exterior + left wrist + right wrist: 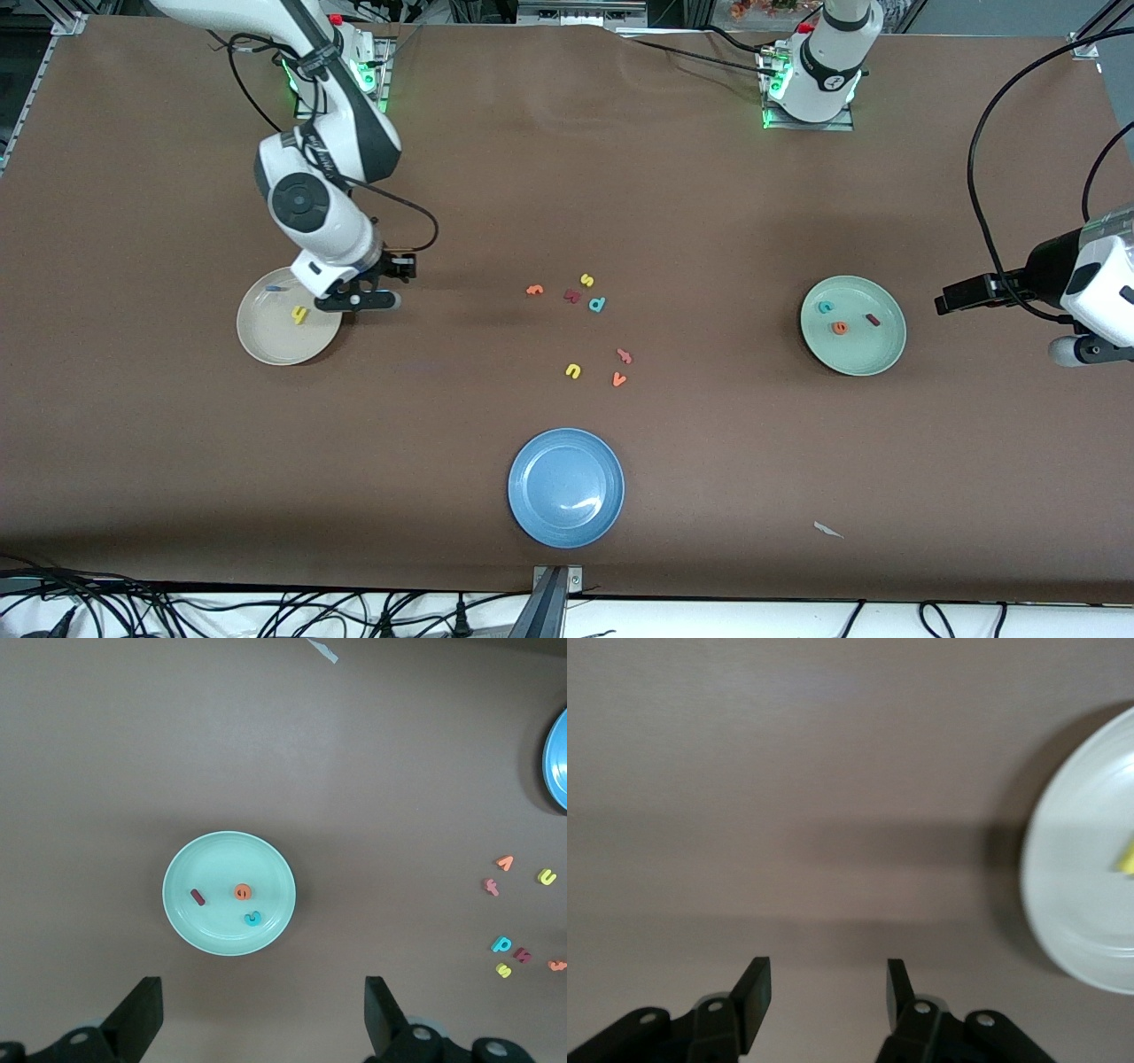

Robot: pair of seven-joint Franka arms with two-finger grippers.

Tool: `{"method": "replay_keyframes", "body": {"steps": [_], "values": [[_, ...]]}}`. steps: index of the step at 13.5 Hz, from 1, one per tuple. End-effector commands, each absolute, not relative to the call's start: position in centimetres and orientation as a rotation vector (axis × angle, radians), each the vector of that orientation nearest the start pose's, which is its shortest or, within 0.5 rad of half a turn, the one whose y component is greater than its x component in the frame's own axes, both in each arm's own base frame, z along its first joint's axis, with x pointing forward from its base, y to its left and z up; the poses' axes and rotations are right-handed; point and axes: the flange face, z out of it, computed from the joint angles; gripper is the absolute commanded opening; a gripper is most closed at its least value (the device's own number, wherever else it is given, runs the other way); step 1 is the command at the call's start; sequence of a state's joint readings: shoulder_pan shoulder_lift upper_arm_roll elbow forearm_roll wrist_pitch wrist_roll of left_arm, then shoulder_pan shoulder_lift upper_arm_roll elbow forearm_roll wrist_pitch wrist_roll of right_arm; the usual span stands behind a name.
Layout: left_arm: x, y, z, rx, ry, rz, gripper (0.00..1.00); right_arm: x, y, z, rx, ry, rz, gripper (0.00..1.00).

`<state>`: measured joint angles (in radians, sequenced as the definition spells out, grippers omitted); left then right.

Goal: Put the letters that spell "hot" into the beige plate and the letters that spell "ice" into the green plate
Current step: 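Move the right gripper toward the orange letter beside the pink letter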

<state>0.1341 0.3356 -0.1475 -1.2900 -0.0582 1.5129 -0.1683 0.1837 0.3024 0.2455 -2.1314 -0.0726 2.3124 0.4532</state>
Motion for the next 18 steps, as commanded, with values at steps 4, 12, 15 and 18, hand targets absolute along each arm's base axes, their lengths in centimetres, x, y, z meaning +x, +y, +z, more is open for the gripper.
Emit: {"method": "replay_keyframes", "body": {"steps": [4, 12, 15, 18], "values": [[64.3, -0.3, 57.1, -3.266, -0.237, 0.104, 1.0, 51.4, 32.2, 23.7, -3.141, 0.099, 0.154, 0.61], [64.2, -0.8, 57.4, -3.268, -0.231, 0.102, 1.0, 49.5, 40.7, 21.7, -3.143, 0.273, 0.108, 0.63], [64.1, -0.7, 57.4, -3.268, -0.231, 0.104, 1.0, 48.5, 42.9, 20.6, -3.136, 0.346, 0.044, 0.65], [64.1, -0.9, 57.5, -3.268, -0.229, 0.102, 1.0, 48.3, 43.2, 20.2, -3.143, 0.379, 0.02, 0.66]]}}
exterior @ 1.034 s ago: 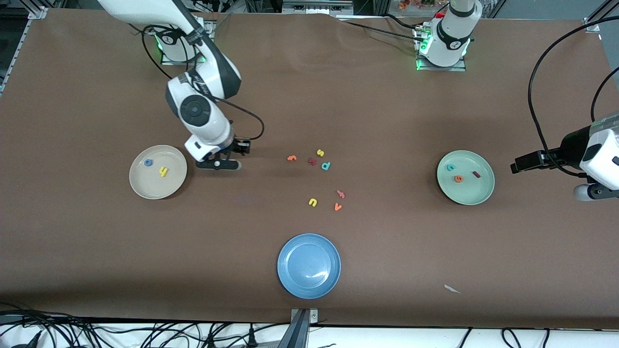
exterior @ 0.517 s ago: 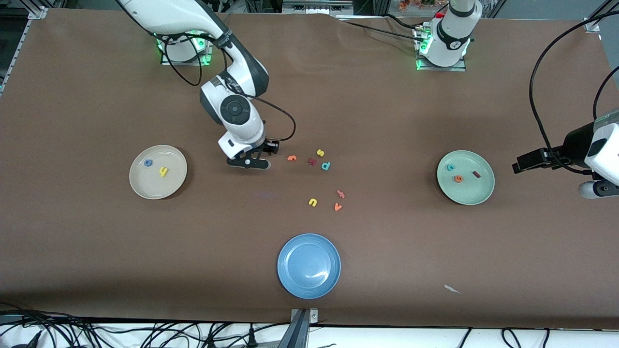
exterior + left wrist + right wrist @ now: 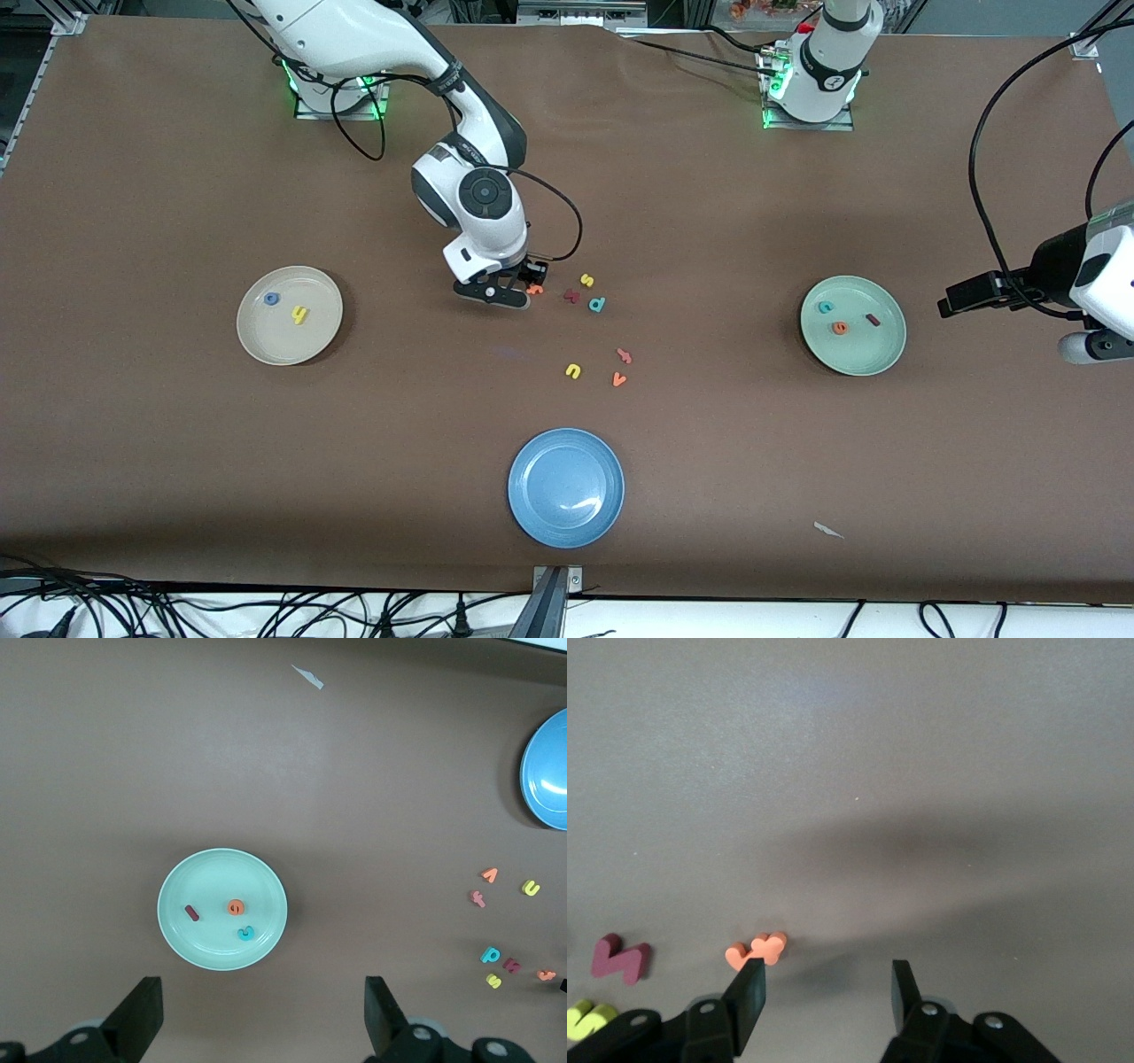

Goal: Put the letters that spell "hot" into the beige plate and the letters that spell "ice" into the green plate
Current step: 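Lower the right gripper and grasp the orange t-shaped letter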

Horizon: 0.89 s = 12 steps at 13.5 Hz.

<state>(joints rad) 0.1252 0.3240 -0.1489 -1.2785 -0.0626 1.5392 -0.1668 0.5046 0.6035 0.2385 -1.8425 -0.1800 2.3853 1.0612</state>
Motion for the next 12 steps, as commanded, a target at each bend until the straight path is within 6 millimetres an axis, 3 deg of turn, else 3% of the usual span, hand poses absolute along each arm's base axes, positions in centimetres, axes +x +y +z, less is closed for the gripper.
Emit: {"method": "replay_keyframes", "body": {"steps": [1, 4, 12], "values": [[64.1, -0.8, 57.7, -3.269, -0.228, 0.097, 1.0, 47.9, 44.0, 20.1, -3.136, 0.417, 0.013, 0.66], [64.1, -0.6, 57.7, -3.267, -0.236, 0.097, 1.0, 48.6, 46.1, 19.0, -3.132, 0.493, -0.05, 0.66], [63.8, -1.3, 57.8, -3.266, -0.214, 0.117, 1.0, 48.7, 45.9, 17.6, -3.15, 0.501, -0.05, 0.6]]}}
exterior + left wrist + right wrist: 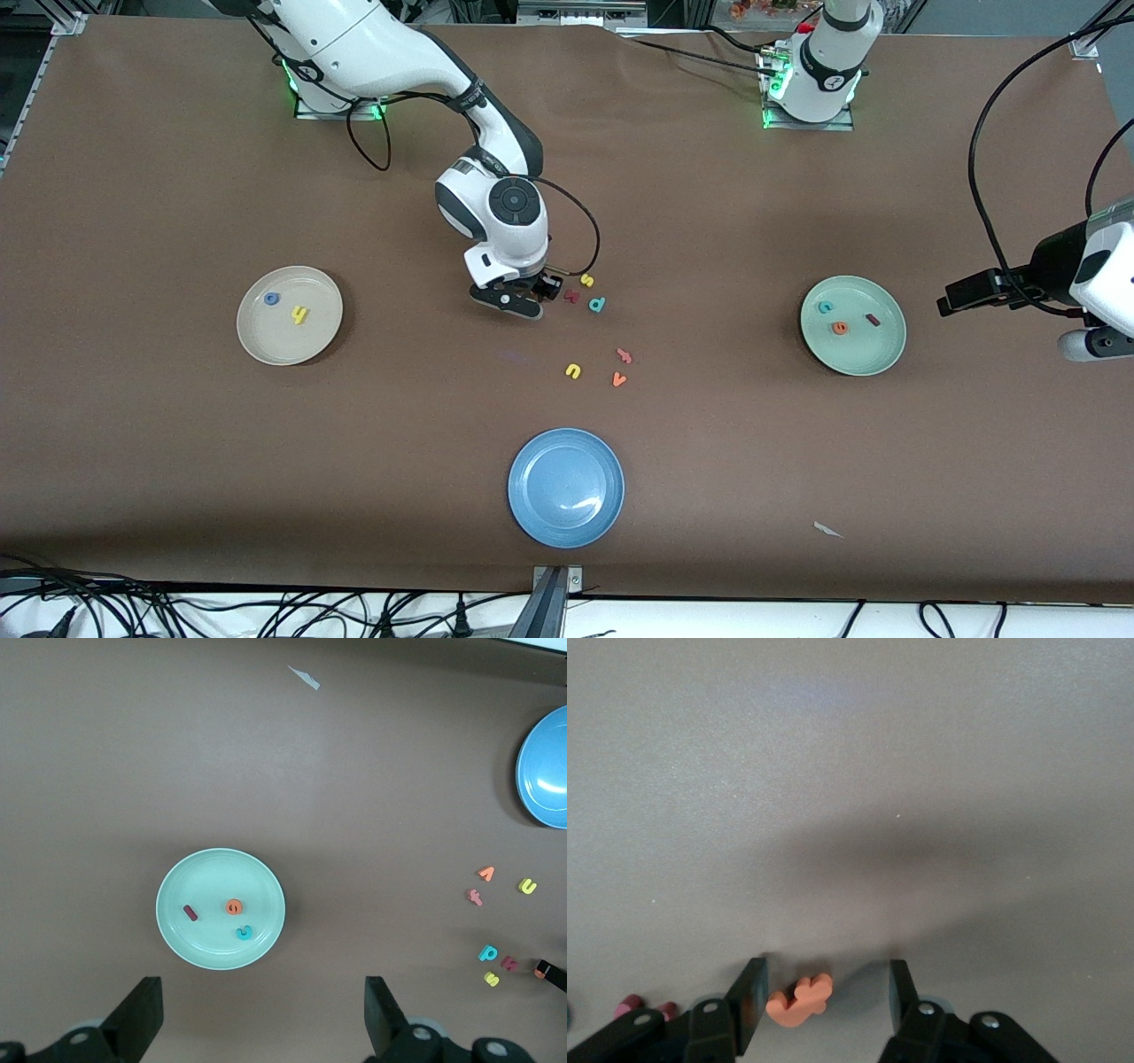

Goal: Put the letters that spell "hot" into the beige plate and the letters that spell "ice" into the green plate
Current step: 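Lower the right gripper and grasp the orange t-shaped letter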

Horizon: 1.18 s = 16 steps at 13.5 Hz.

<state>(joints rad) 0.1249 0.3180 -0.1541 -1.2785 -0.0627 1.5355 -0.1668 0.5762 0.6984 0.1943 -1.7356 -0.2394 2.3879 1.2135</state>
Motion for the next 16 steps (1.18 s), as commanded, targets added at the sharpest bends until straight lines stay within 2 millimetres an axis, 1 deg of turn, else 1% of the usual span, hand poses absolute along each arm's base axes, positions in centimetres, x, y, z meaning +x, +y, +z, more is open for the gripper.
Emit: {"method": "replay_keyframes", "body": {"steps": [1, 3, 5, 6, 7, 8, 11, 13, 14, 16], "values": [[63.8, -1.3, 57.8, -3.268, -0.214, 0.118, 1.0, 48.7, 45.9, 17.5, -3.15, 0.508, -0.047, 0.58], [63.8, -1.3, 57.8, -3.268, -0.214, 0.118, 1.0, 48.5, 46.0, 17.4, -3.147, 0.549, -0.057, 0.58], [63.6, -1.3, 57.8, -3.266, -0.212, 0.138, 1.0, 48.4, 45.9, 17.3, -3.148, 0.57, -0.064, 0.55], [63.4, -1.3, 58.1, -3.265, -0.211, 0.138, 1.0, 48.3, 45.9, 17.1, -3.148, 0.582, -0.059, 0.54], [63.1, -1.4, 58.6, -3.264, -0.209, 0.135, 1.0, 48.2, 45.9, 17.0, -3.149, 0.595, -0.058, 0.52], [63.1, -1.5, 58.6, -3.265, -0.204, 0.14, 1.0, 48.1, 45.9, 17.0, -3.145, 0.617, -0.057, 0.49], [63.1, -1.7, 58.6, -3.266, -0.199, 0.141, 1.0, 47.8, 46.1, 16.9, -3.148, 0.621, -0.047, 0.37], [62.8, -1.2, 58.6, -3.263, -0.211, 0.172, 1.0, 47.7, 46.1, 16.8, -3.151, 0.622, -0.046, 0.25], [62.8, -1.3, 58.5, -3.263, -0.208, 0.18, 1.0, 47.7, 46.1, 16.8, -3.149, 0.632, -0.046, 0.18], [62.5, -1.8, 59.0, -3.263, -0.192, 0.166, 1.0, 47.7, 46.0, 16.9, -3.151, 0.632, -0.046, 0.1]]}}
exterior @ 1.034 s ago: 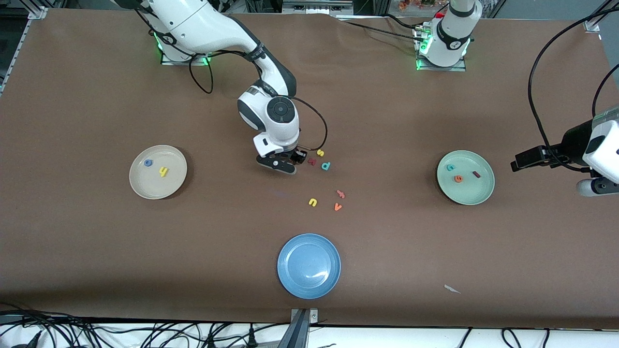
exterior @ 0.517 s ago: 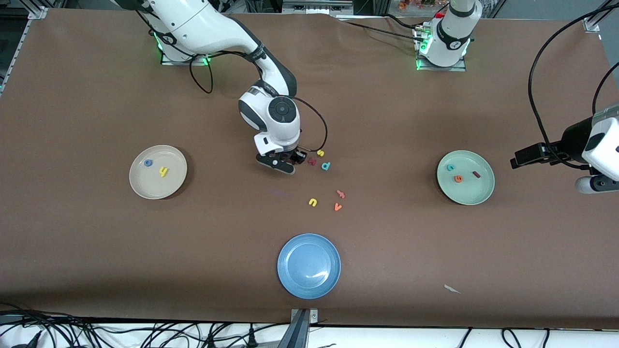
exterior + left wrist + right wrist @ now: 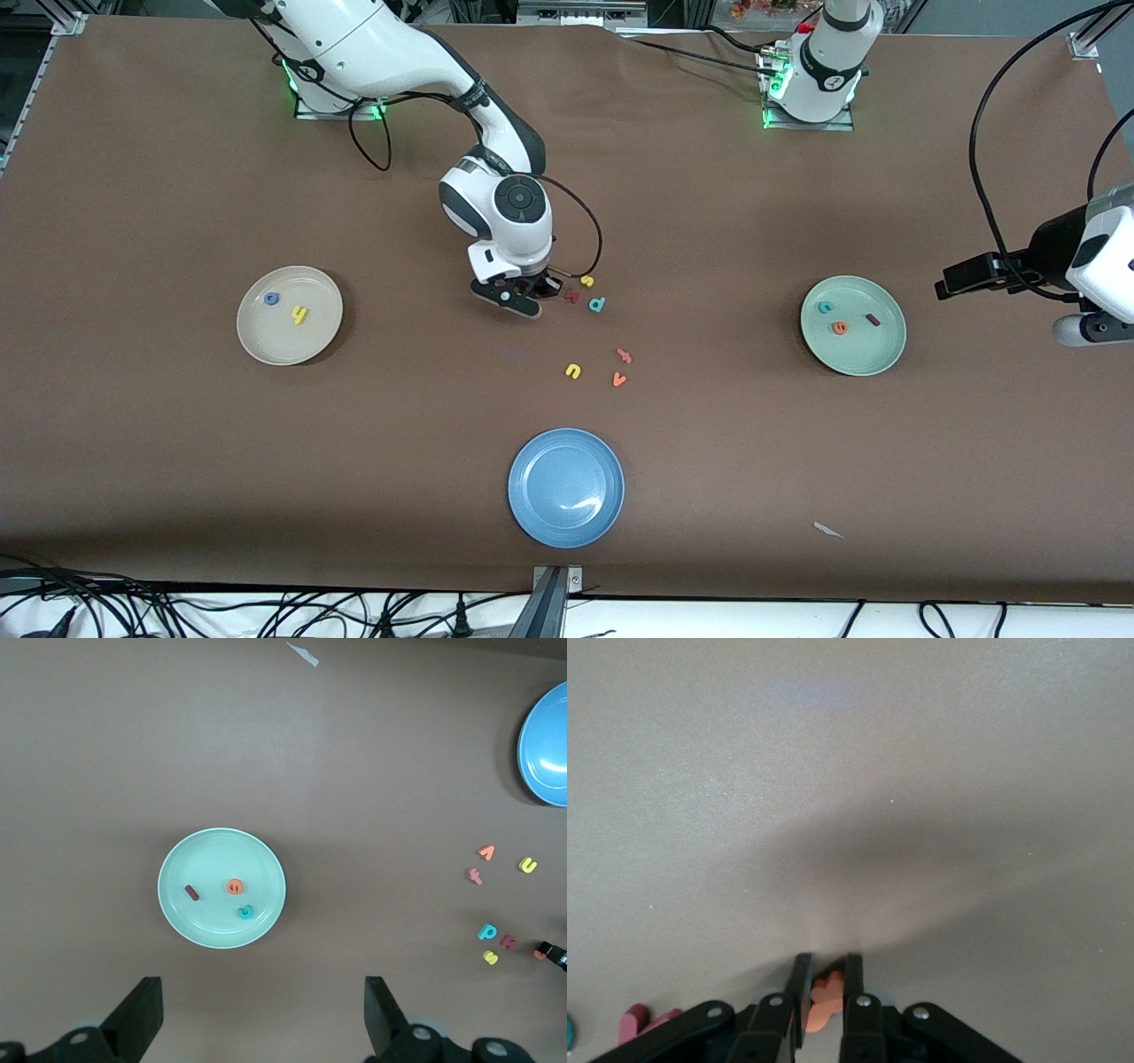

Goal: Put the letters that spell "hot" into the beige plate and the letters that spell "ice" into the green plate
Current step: 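Carry the orange letter onto the beige plate and open the right gripper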

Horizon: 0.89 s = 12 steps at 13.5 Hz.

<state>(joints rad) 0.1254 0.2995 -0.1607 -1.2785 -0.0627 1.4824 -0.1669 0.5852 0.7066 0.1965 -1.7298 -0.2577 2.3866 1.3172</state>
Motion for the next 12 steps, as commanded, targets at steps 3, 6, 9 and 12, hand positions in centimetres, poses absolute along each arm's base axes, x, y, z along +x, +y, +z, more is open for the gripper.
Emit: {"method": "replay_keyframes", "body": {"steps": [3, 6, 9, 12], "values": [[62.3, -1.8, 59.7, -3.263, -0.194, 0.148, 1.0, 47.7, 46.0, 17.2, -3.152, 0.625, -0.049, 0.04], [62.2, -1.0, 59.9, -3.261, -0.213, 0.144, 1.0, 48.5, 45.5, 19.3, -3.167, 0.59, -0.064, 0.02], [60.7, -0.9, 62.9, -3.257, -0.215, 0.073, 1.0, 50.3, 42.1, 22.3, -3.258, 0.497, -0.014, 0.02], [60.0, -1.0, 62.5, -3.237, -0.205, 0.16, 1.0, 52.6, 37.0, 25.7, -3.307, 0.373, 0.047, 0.02]]}}
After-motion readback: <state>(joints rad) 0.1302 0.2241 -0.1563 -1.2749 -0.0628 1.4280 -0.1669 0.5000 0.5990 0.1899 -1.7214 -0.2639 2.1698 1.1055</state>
